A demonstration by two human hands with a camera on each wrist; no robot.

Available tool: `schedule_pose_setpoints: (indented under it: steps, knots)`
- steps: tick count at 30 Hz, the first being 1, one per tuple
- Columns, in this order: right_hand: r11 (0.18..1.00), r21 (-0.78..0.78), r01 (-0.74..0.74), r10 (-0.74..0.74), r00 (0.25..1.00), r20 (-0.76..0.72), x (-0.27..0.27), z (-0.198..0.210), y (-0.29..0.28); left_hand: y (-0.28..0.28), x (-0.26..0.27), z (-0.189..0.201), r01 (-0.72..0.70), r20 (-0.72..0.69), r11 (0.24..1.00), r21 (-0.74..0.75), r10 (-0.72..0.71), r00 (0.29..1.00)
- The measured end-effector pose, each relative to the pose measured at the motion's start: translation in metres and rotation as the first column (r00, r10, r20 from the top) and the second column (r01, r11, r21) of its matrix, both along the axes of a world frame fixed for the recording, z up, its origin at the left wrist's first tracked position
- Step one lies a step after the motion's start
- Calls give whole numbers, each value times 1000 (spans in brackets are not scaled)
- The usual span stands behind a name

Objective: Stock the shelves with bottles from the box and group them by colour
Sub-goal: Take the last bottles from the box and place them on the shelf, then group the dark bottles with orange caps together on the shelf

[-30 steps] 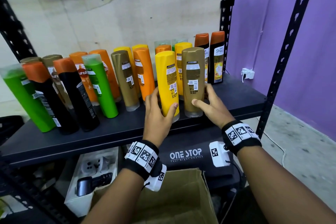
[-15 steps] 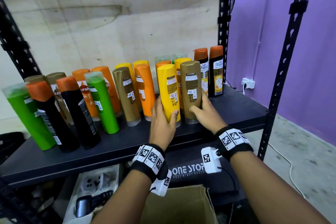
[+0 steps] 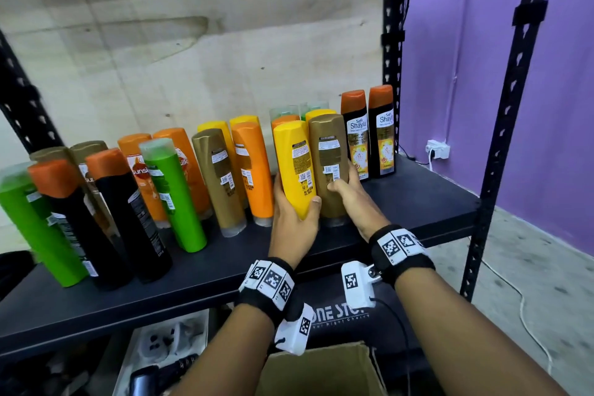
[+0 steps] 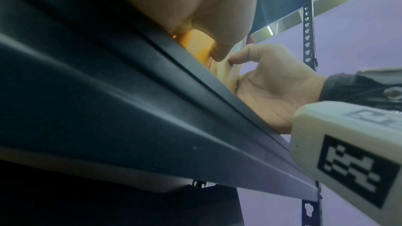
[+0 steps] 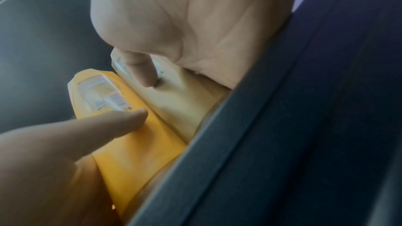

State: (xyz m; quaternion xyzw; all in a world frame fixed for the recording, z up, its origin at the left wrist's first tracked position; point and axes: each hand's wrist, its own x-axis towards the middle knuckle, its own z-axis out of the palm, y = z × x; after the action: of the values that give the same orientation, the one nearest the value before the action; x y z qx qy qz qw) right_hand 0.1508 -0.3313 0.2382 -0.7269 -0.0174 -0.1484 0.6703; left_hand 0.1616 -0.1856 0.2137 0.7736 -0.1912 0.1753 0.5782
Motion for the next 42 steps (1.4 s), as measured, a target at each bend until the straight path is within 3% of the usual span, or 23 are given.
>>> schedule_pose_setpoints:
  steps: [15,24,31,38,42]
  knots:
    - [999,-38,22,-23,1000,-19,0,-1,2,-2,-2,-4,-64,-1,996,65,64,998]
    - [984,-159,81,-81,997,11,-5,-3,6,-2,-10,-3,-136,13,979,155,135,991]
    - [912,-244,329,-265,928,260,-29,-12,7,10,-29,5,-106,-18,964,245,113,993]
    - [849,-316,424,-321,888,329,-57,0,1,35,-45,28,-58,-28,920,389,75,997]
    - [770,-495,403,-264,907,328,-72,10,4,51,-52,44,-104,-4,872,478,120,993]
